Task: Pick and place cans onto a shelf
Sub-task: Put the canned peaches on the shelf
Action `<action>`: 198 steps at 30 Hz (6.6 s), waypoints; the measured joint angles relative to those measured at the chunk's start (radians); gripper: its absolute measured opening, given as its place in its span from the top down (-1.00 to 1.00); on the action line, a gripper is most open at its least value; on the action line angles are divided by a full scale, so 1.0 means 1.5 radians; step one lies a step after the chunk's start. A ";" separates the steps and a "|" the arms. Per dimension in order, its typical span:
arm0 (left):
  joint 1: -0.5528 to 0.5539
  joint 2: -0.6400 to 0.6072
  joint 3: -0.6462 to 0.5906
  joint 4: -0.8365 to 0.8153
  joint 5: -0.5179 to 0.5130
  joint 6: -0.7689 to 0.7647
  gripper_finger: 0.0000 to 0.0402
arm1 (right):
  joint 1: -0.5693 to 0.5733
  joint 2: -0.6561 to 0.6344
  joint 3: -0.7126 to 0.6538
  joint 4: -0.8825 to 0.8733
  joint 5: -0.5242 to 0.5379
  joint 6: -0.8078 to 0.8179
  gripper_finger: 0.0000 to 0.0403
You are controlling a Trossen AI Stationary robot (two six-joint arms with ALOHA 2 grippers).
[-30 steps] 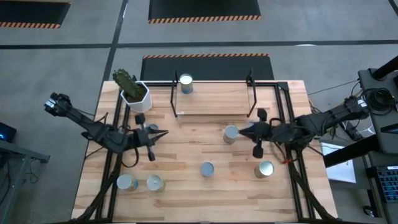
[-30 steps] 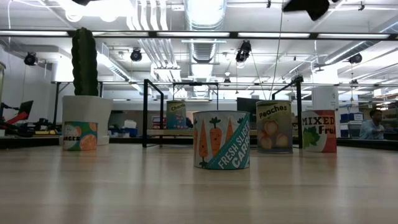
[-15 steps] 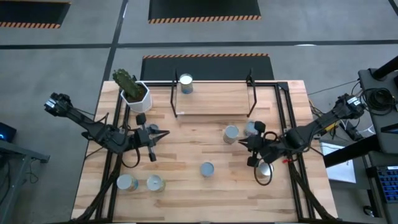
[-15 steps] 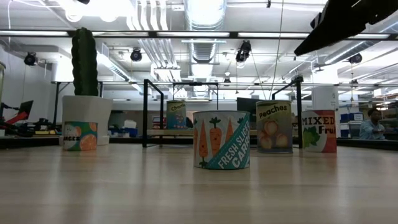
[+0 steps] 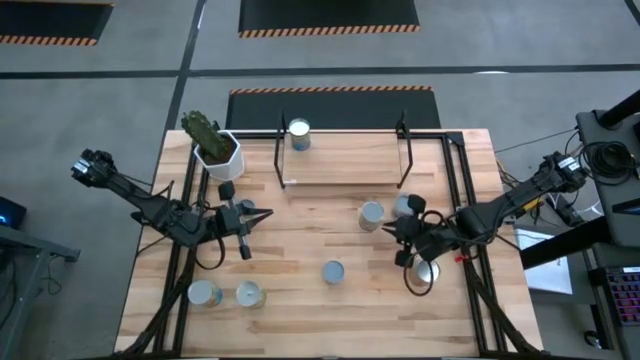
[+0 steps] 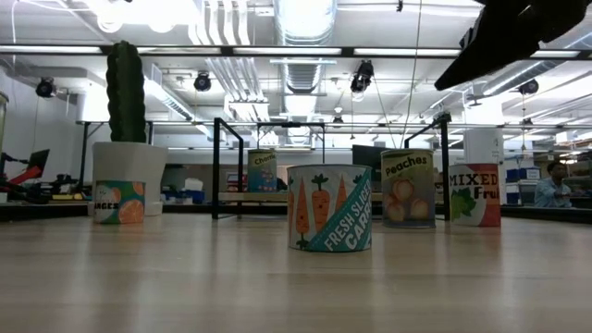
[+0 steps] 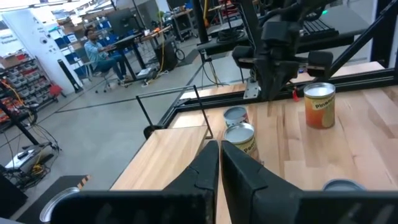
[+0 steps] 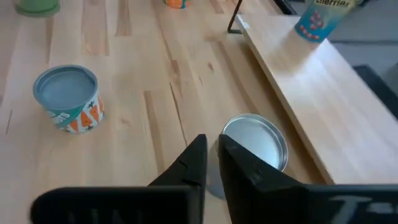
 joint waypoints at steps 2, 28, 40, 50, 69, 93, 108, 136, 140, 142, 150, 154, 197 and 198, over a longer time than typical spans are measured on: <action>0.000 0.000 0.000 0.000 0.000 0.000 1.00 | -0.018 0.000 0.000 -0.002 -0.017 0.007 0.63; 0.000 0.000 -0.001 -0.001 0.000 0.010 1.00 | -0.248 0.137 0.029 -0.007 -0.211 -0.099 -0.85; 0.000 0.000 -0.001 -0.002 0.000 0.010 1.00 | -0.256 0.171 0.043 -0.008 -0.213 -0.100 -0.51; 0.000 -0.004 0.004 0.009 -0.004 0.065 1.00 | -0.267 0.171 0.140 -0.055 -0.233 -0.130 -0.43; -0.003 -0.026 0.023 -0.018 -0.005 0.098 1.00 | -0.505 0.438 0.514 -0.011 -0.490 -0.457 -0.43; -0.003 -0.025 0.023 -0.035 -0.005 0.077 1.00 | -0.621 0.562 0.519 0.095 -0.592 -0.504 -0.51; -0.003 -0.026 0.023 -0.035 -0.005 0.077 1.00 | -0.625 0.511 0.519 0.059 -0.591 -0.469 -0.70; -0.003 -0.026 0.023 -0.035 -0.005 0.078 1.00 | -0.602 0.481 0.418 0.103 -0.521 -0.421 0.94; -0.003 -0.025 0.023 -0.035 -0.005 0.080 1.00 | -0.602 0.484 0.418 0.163 -0.521 -0.421 0.94; -0.003 -0.025 0.023 -0.035 -0.005 0.080 1.00 | -0.602 0.486 0.419 0.179 -0.521 -0.418 0.94; -0.003 -0.025 0.023 -0.035 -0.005 0.080 1.00 | -0.603 0.484 0.415 0.094 -0.521 -0.416 0.94; -0.003 -0.025 0.023 -0.035 -0.005 0.080 1.00 | -0.600 0.503 0.401 0.120 -0.521 -0.418 0.94; -0.002 -0.023 0.023 -0.030 -0.005 0.080 1.00 | -0.574 0.565 0.409 0.322 -0.533 -0.416 0.94; -0.002 -0.023 0.023 -0.030 -0.005 0.080 1.00 | -0.574 0.565 0.409 0.322 -0.533 -0.417 0.94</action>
